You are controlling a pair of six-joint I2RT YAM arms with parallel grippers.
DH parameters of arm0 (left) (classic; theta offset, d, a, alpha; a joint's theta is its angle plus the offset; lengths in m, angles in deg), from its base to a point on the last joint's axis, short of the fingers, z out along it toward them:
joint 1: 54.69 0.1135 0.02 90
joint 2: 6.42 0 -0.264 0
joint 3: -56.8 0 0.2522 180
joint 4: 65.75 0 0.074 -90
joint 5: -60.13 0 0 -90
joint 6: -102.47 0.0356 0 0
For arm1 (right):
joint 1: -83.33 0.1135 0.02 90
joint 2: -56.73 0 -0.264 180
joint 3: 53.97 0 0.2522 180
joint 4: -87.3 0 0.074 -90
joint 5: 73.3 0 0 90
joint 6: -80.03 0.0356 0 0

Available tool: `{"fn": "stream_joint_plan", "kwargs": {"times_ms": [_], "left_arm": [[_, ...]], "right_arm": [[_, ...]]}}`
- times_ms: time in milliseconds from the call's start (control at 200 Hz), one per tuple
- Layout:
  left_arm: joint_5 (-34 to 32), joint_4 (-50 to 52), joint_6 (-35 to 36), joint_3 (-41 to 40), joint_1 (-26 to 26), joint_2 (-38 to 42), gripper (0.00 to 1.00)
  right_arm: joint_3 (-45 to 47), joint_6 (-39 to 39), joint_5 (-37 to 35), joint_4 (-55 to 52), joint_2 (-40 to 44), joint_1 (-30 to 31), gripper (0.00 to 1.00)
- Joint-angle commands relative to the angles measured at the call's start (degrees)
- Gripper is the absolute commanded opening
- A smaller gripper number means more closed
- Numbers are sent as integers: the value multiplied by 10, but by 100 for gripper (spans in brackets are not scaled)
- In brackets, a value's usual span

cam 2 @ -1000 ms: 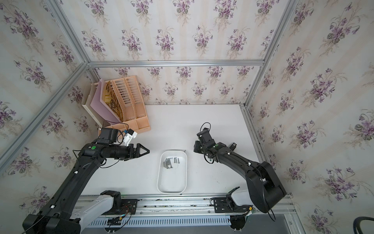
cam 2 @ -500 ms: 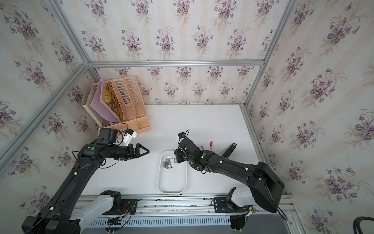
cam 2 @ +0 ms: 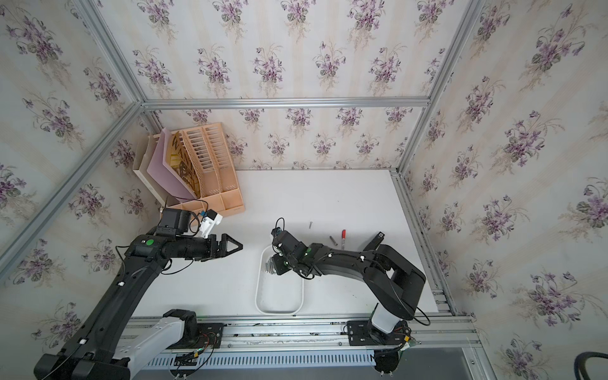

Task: Take out the screws from the storage box
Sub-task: Pick up the screw from the storage box, then place the screw at the center of the board.

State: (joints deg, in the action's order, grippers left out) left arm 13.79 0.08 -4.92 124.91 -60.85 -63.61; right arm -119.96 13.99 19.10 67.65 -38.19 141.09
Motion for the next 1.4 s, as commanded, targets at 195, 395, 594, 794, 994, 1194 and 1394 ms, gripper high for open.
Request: {"fn": "stream_joint_plan", "kwargs": {"times_ms": [195, 395, 594, 794, 994, 1194, 1394], "left_arm": [[-9, 5, 3, 6, -9, 9, 100], [-13, 7, 3, 7, -10, 3, 99], [-13, 7, 3, 7, -15, 12, 100], [-17, 9, 3, 7, -16, 6, 99], [-21, 7, 1, 7, -20, 13, 99], [-24, 10, 1, 8, -22, 6, 99], [-26, 8, 0, 7, -24, 10, 99]], "right_arm": [[-22, 1, -20, -39, -41, 6, 25], [-38, 3, -18, -53, -67, 7, 25], [-56, 4, -29, -75, -94, 7, 23], [-56, 5, -25, -73, -92, 7, 8], [-49, 5, -34, -68, -64, 7, 0], [-2, 8, -53, -32, 30, 3, 0], [49, 35, -109, -19, 126, -36, 0]]}}
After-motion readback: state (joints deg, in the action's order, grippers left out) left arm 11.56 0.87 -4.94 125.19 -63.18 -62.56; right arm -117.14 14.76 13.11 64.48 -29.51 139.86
